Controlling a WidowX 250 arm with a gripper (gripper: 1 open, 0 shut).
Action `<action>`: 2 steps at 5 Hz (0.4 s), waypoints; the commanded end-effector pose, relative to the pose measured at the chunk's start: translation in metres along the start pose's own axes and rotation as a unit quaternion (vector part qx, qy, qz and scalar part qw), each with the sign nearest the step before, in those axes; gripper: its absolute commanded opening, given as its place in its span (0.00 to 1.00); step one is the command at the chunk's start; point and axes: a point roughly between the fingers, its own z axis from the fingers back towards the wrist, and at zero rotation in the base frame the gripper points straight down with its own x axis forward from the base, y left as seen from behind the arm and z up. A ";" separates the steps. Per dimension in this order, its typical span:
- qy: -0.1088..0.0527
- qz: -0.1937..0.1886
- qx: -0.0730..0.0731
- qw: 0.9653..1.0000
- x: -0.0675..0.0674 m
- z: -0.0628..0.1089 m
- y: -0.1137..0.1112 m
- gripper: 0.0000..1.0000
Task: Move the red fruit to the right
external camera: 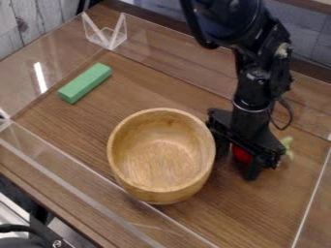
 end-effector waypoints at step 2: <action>-0.033 -0.009 -0.015 0.999 0.001 0.044 -0.008 1.00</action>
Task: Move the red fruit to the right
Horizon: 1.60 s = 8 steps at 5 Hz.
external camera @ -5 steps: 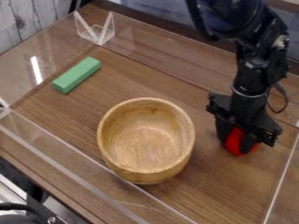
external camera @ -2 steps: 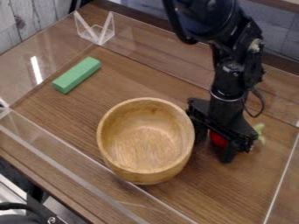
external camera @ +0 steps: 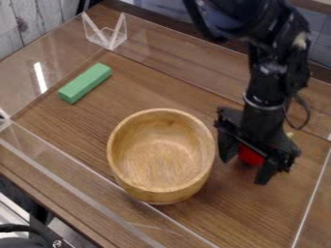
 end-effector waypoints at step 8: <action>-0.004 -0.088 -0.036 0.995 -0.017 0.062 -0.020 1.00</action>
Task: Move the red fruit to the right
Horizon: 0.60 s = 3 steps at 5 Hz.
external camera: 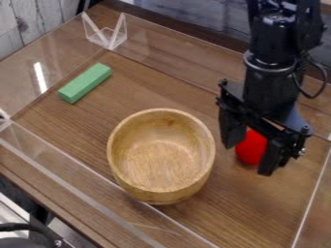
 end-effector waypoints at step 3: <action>-0.003 -0.063 -0.010 0.998 0.012 0.005 0.011 1.00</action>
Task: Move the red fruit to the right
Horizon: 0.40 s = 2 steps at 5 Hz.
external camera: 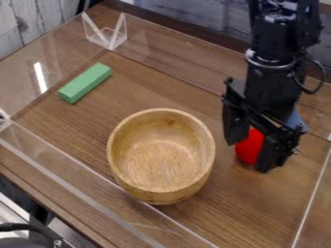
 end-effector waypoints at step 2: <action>-0.019 0.016 -0.003 1.000 0.009 0.025 -0.002 1.00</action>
